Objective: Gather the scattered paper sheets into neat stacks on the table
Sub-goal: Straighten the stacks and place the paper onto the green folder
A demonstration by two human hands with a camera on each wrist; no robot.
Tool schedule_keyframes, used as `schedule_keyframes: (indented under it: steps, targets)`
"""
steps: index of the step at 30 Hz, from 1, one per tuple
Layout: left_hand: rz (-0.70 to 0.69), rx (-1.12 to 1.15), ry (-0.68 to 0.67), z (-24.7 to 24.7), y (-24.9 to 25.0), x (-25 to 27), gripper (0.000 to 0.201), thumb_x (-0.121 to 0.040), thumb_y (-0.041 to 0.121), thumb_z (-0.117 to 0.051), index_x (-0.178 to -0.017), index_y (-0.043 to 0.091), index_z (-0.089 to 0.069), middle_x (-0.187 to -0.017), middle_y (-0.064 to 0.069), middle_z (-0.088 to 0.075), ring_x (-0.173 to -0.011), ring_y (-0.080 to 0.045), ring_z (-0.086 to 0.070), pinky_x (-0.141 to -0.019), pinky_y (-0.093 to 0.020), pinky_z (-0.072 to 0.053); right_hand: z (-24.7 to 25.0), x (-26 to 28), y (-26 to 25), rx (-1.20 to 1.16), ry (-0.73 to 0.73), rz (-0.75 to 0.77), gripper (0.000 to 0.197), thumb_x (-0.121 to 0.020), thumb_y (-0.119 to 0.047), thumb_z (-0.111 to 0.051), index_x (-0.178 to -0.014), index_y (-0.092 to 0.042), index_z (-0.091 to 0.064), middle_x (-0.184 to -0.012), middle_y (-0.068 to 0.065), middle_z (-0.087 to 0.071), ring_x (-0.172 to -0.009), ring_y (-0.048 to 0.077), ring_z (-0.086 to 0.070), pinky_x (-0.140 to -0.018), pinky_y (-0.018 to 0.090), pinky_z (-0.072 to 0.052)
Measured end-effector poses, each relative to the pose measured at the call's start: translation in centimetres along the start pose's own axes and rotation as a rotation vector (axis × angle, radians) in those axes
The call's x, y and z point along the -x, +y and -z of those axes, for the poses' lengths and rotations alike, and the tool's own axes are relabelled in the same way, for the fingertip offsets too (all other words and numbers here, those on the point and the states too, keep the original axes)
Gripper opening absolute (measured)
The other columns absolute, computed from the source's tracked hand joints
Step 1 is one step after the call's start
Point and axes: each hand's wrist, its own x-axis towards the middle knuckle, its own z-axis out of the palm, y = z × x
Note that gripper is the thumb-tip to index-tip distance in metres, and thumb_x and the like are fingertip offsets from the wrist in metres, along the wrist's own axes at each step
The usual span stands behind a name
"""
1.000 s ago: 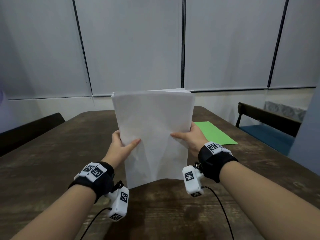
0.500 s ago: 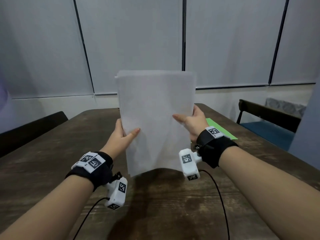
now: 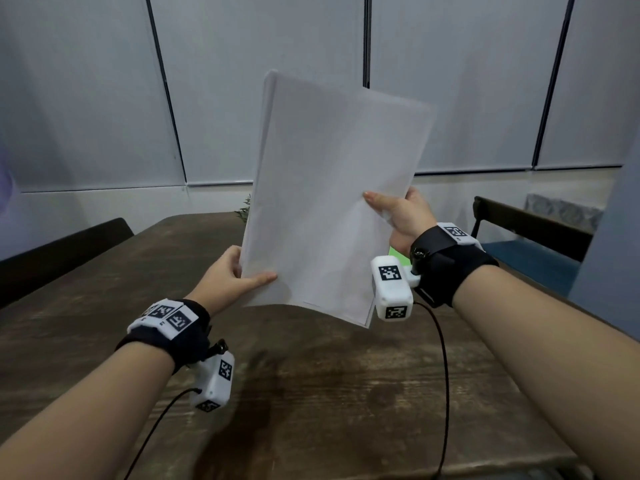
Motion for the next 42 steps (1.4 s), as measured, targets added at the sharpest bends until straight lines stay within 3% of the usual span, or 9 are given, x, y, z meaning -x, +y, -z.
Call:
schedule_keyframes:
  steps: [9,15,19,22,25,30,34,39,42]
  targets:
    - [0.086,-0.036,-0.298,-0.4,-0.1,-1.9,0.066,-0.074,0.050,-0.075,-0.131,0.030,-0.048,-0.119,0.012,-0.066,-0.105,-0.010,-0.065,-0.093,-0.041,-0.052,0.3,-5.5,1.4,0.347,0.167,-0.133,0.056,-0.045,-0.008,-0.086,-0.097,-0.009,-0.064,-0.095,0.012,-0.073,-0.085,0.033,-0.071,-0.083,0.052,-0.056]
    - [0.308,0.064,-0.613,-2.3,-5.3,-8.7,0.041,-0.090,0.026,-0.061,-0.129,0.017,-0.054,-0.123,0.003,-0.065,-0.110,-0.015,-0.064,-0.095,-0.031,-0.049,1.6,-14.0,8.5,0.834,0.031,-0.303,0.054,-0.071,-0.027,-0.080,-0.119,-0.014,-0.059,-0.107,0.001,-0.062,-0.090,0.018,-0.060,-0.074,0.024,-0.048]
    - [0.531,0.087,-0.692,-4.4,-10.0,-11.5,0.049,-0.086,0.037,-0.067,-0.114,-0.002,-0.061,-0.074,-0.016,-0.063,-0.048,-0.018,-0.053,-0.046,-0.023,-0.043,3.6,-17.1,14.9,1.040,-0.052,-0.460,0.044,-0.085,-0.033,-0.070,-0.121,-0.010,-0.060,-0.116,0.004,-0.063,-0.096,0.022,-0.060,-0.082,0.029,-0.049]
    - [0.712,0.209,-0.694,-5.5,-12.0,-11.4,0.057,-0.078,0.036,-0.076,-0.113,-0.006,-0.059,-0.060,-0.009,-0.058,-0.041,-0.014,-0.044,-0.038,-0.021,-0.035,5.0,-15.5,17.1,1.198,-0.135,-0.691,0.055,-0.089,-0.045,-0.063,-0.122,-0.001,-0.054,-0.111,0.008,-0.064,-0.101,0.030,-0.062,-0.079,0.031,-0.048]
    - [0.809,0.264,-0.682,-5.3,-11.6,-11.4,0.066,-0.069,0.040,-0.079,-0.119,0.003,-0.058,-0.067,-0.007,-0.060,-0.045,-0.014,-0.044,-0.039,-0.021,-0.035,8.3,-12.6,17.4,0.990,-0.100,-1.038,0.079,-0.069,-0.054,-0.079,-0.121,0.001,-0.056,-0.091,0.010,-0.069,-0.084,0.033,-0.068,-0.073,0.041,-0.057]
    - [0.930,0.207,-0.697,-4.6,-8.0,-11.6,0.049,-0.081,0.041,-0.071,-0.116,0.009,-0.060,-0.066,-0.004,-0.062,-0.044,-0.011,-0.047,-0.038,-0.019,-0.036,8.5,-8.1,13.7,0.674,-0.086,-1.290,0.044,-0.079,-0.042,-0.073,-0.110,-0.011,-0.065,-0.107,0.010,-0.070,-0.096,0.028,-0.067,-0.079,0.038,-0.054]
    - [0.961,0.110,-0.727,-2.2,-6.1,-13.6,0.068,-0.066,0.064,-0.073,-0.107,0.010,-0.064,-0.050,-0.001,-0.051,-0.036,-0.009,-0.040,-0.034,-0.017,-0.031,7.0,-8.5,11.7,0.440,-0.002,-1.254,0.033,-0.087,-0.033,-0.064,-0.116,-0.018,-0.063,-0.108,0.003,-0.071,-0.092,0.020,-0.067,-0.068,0.033,-0.054]
    - [0.991,0.198,-0.621,-0.5,-5.3,-16.0,0.098,-0.033,0.072,-0.082,-0.107,0.009,-0.067,-0.055,0.000,-0.054,-0.041,-0.010,-0.042,-0.041,-0.018,-0.035,4.9,-9.6,10.4,0.233,0.129,-1.153,0.063,-0.066,-0.035,-0.080,-0.123,-0.013,-0.064,-0.117,0.009,-0.069,-0.108,0.030,-0.066,-0.097,0.042,-0.050]
    - [0.958,0.184,-0.670,-0.9,-4.8,-16.0,0.095,-0.039,0.074,-0.080,-0.110,0.012,-0.067,-0.066,0.001,-0.067,-0.056,-0.013,-0.058,-0.056,-0.022,-0.043,4.4,-10.0,9.4,0.362,0.130,-1.176,0.043,-0.079,-0.032,-0.070,-0.117,-0.011,-0.066,-0.114,0.011,-0.070,-0.103,0.031,-0.066,-0.093,0.042,-0.052]
